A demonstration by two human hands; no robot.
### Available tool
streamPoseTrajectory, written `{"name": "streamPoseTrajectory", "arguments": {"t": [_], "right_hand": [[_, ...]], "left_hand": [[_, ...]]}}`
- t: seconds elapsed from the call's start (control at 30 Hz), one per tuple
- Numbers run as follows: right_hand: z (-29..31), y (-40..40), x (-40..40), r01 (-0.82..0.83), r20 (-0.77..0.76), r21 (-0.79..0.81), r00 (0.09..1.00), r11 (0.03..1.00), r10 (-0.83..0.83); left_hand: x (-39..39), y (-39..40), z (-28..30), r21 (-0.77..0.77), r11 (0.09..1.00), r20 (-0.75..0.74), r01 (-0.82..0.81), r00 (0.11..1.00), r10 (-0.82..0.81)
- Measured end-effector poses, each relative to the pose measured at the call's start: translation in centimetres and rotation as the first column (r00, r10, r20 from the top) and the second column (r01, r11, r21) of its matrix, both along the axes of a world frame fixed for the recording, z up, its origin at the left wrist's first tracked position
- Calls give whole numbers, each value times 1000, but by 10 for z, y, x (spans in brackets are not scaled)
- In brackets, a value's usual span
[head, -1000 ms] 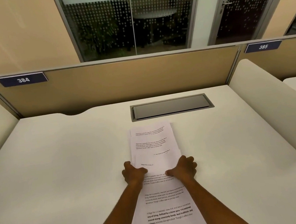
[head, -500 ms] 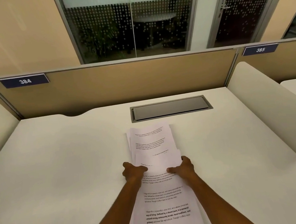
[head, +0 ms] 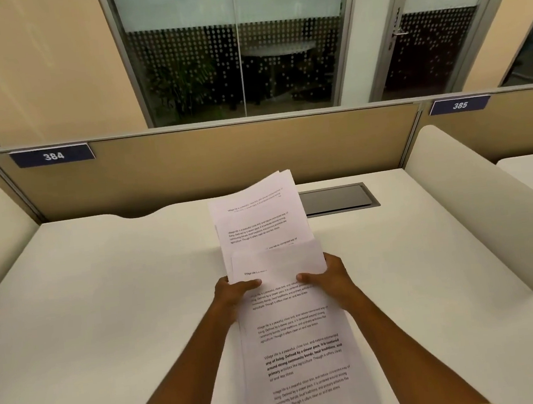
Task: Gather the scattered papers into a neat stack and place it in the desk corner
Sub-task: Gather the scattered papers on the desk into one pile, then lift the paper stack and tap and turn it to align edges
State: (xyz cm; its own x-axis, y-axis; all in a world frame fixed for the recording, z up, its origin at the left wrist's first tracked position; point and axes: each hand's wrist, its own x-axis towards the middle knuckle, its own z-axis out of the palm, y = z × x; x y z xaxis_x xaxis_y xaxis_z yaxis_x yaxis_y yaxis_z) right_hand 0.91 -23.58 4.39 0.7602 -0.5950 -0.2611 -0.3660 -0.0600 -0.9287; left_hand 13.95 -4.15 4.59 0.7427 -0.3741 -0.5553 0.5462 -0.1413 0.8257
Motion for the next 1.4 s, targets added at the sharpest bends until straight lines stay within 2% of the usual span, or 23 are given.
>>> {"name": "streamPoseTrajectory", "arguments": {"t": [0.1, 0.33, 0.47, 0.67, 0.83, 1.03, 1.4], "right_hand": [[17, -5, 5, -42, 58, -16, 997, 999, 43], [51, -10, 16, -75, 144, -112, 985, 991, 91], [62, -13, 22, -21, 186, -137, 981, 990, 47], [81, -14, 31, 88, 286, -162, 957, 983, -39], [93, -7, 44, 199, 356, -208, 927, 958, -115], [93, -1, 51, 243, 416, -117, 893, 963, -174], [82, 3, 50, 196, 487, 12, 855, 981, -177]], "left_hand": [[7, 3, 7, -58, 996, 54, 66, 997, -62], [21, 2, 27, -79, 994, 176, 73, 983, -58], [27, -4, 43, -133, 991, 309, 12, 951, 30], [32, -11, 72, -230, 971, 480, 64, 875, 56], [29, -25, 92, -243, 970, 556, 11, 821, 130], [23, -28, 98, -267, 960, 627, -88, 740, 242], [10, -27, 92, -271, 957, 733, -101, 623, 273]]}}
